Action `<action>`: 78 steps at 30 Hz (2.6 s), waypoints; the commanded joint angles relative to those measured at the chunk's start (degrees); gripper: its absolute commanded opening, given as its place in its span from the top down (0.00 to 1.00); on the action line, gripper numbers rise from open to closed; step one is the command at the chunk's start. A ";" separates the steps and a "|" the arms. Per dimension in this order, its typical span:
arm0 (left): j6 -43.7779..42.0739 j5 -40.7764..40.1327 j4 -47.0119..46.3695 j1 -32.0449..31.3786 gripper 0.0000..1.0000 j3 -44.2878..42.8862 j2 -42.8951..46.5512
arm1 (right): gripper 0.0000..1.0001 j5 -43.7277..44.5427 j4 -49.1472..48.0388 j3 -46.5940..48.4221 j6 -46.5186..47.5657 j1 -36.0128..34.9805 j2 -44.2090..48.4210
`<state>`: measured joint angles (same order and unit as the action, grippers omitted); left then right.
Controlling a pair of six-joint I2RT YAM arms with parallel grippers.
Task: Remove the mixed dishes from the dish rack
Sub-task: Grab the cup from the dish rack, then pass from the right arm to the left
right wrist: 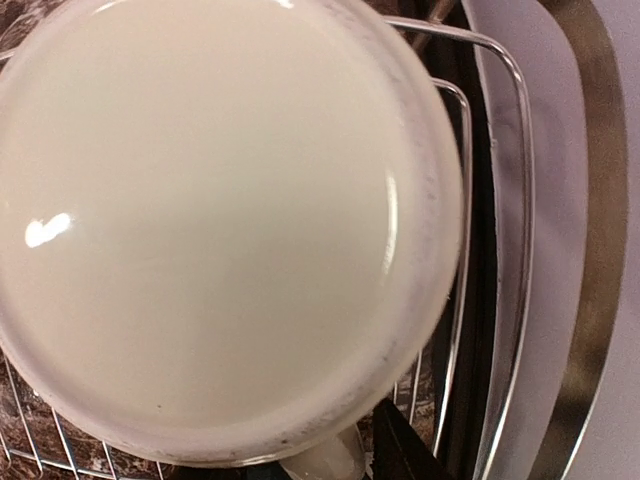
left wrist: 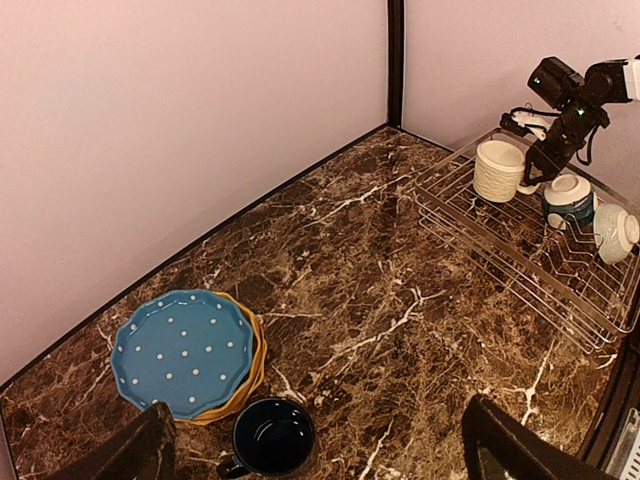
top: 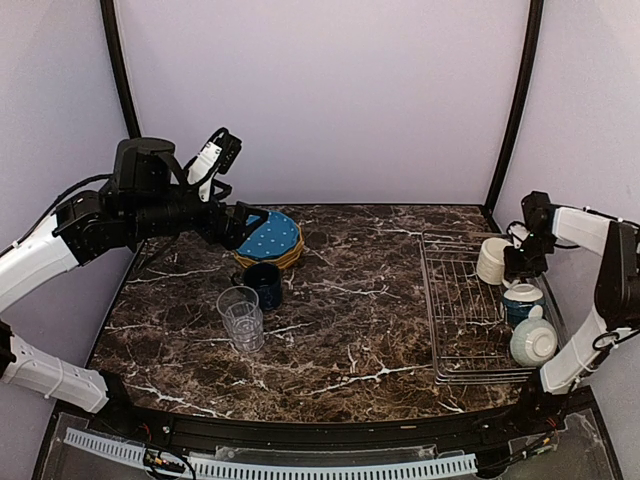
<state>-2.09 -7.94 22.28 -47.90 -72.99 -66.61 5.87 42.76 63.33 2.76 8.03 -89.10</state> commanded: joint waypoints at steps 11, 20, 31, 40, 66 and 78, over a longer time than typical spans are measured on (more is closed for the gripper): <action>0.94 0.93 -1.40 -0.18 0.01 1.01 0.21 | 0.78 -7.53 -15.13 -4.38 3.51 -1.19 2.32; 1.04 0.75 -1.37 -0.18 0.01 1.10 -0.40 | 1.00 -0.21 -16.49 -6.27 -0.06 -6.86 7.78; 1.40 -0.80 -1.69 -0.18 0.01 1.62 -1.72 | 1.00 -3.12 -18.23 -9.13 -6.11 -7.68 20.92; 1.82 -0.79 -2.13 -0.18 0.01 1.96 -3.15 | 1.00 -16.03 -21.26 -10.40 -18.46 -7.68 28.82; 49.36 45.15 -48.72 3.88 0.12 5.88 -16.05 | 1.00 -41.18 -73.16 -8.77 -45.07 -47.85 16.06; 61.97 44.20 -63.30 3.87 0.56 10.27 -16.96 | 1.00 -40.30 -81.36 -9.39 -46.96 -51.54 12.19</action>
<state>54.30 35.14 -31.79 -43.99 -64.18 -84.12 -34.28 -26.22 51.11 -43.86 -42.22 -76.47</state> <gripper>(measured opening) 0.550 0.147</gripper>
